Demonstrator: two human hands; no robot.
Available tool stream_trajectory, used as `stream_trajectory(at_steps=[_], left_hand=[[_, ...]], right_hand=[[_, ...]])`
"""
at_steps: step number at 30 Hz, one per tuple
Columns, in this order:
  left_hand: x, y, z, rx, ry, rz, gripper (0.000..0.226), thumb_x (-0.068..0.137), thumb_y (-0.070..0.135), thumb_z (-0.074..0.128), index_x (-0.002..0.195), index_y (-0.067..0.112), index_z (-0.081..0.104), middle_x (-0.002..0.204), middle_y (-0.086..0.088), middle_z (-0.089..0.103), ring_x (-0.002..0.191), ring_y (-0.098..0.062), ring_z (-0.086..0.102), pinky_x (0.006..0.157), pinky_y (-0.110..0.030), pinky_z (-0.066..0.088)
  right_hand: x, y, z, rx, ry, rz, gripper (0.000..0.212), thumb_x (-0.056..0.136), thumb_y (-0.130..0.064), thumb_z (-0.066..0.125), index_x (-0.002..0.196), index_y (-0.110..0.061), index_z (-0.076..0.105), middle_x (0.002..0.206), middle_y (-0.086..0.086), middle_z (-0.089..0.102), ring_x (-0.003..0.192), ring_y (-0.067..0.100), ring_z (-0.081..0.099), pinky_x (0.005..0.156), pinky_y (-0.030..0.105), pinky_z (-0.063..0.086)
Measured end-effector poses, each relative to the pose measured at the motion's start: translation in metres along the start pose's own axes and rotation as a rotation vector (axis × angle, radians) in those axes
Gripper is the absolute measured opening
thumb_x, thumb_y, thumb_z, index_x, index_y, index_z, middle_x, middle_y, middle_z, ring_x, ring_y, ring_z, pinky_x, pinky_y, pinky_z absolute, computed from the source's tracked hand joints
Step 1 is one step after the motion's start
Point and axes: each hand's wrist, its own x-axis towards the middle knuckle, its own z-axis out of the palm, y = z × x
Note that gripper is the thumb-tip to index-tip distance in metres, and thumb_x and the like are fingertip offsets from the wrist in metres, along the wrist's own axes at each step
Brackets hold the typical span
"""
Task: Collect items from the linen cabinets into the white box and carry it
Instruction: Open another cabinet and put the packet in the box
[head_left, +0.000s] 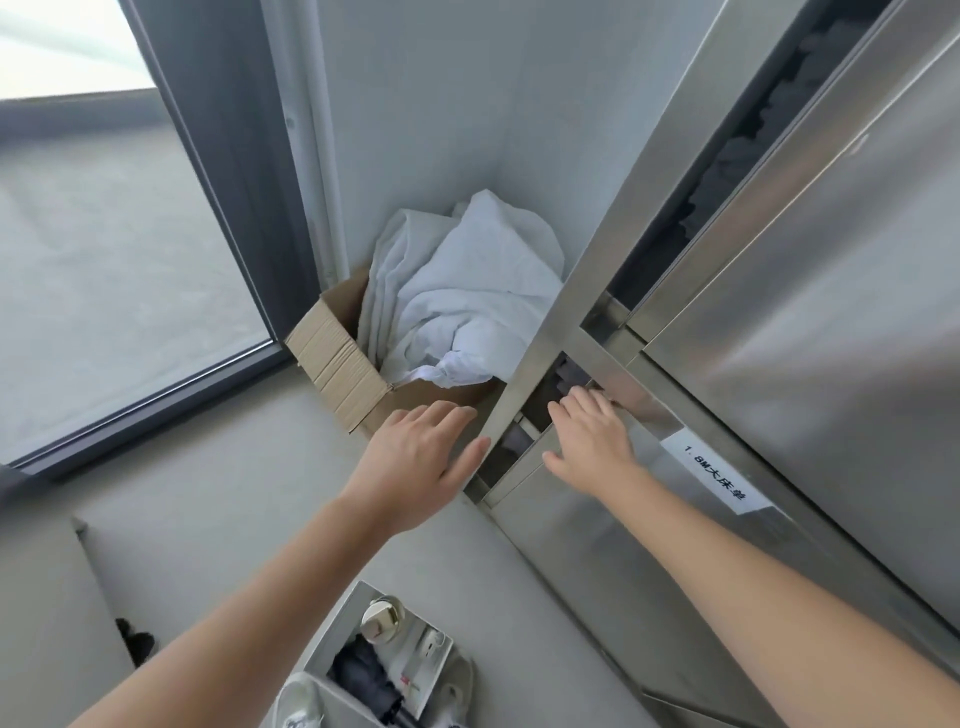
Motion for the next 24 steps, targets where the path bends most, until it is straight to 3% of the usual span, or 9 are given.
stream_trajectory(at_steps=[4,10,16,24], left_hand=[[-0.017,-0.004,0.009,-0.009,-0.006,-0.004,0.054,0.1,0.056,0.027,0.125,0.021,0.059,0.117,0.006,0.065,0.103,-0.02,0.063,0.086,-0.036,0.047],[-0.037,0.0,0.022,-0.011,-0.081,0.039,0.054,0.1,0.056,0.026,0.128,0.021,0.057,0.122,0.006,0.063,0.107,-0.019,0.062,0.089,-0.035,0.047],[-0.04,0.024,0.026,-0.005,-0.122,0.133,0.057,0.1,0.058,0.022,0.13,0.023,0.054,0.123,0.007,0.062,0.11,-0.016,0.06,0.092,-0.034,0.045],[-0.037,0.065,0.046,0.013,-0.168,0.23,0.05,0.101,0.053,0.032,0.129,0.019,0.056,0.121,0.005,0.063,0.11,-0.018,0.061,0.091,-0.035,0.045]], right_hand=[[-0.026,0.004,0.011,0.047,0.001,0.072,0.059,0.089,-0.054,0.056,0.134,-0.016,0.053,0.135,0.001,0.055,0.137,0.023,0.036,0.121,0.039,0.021],[-0.08,0.017,0.028,0.135,-0.013,0.194,0.068,0.091,-0.055,0.057,0.145,-0.014,0.049,0.141,-0.001,0.052,0.141,0.02,0.033,0.119,0.037,0.022],[-0.134,0.034,0.047,0.301,-0.054,0.32,0.07,0.094,-0.052,0.056,0.151,-0.014,0.042,0.152,-0.001,0.045,0.146,0.019,0.028,0.12,0.037,0.022],[-0.202,0.054,0.076,0.475,-0.072,0.495,0.07,0.094,-0.05,0.06,0.151,-0.013,0.044,0.156,0.003,0.042,0.151,0.02,0.021,0.122,0.036,0.022]])
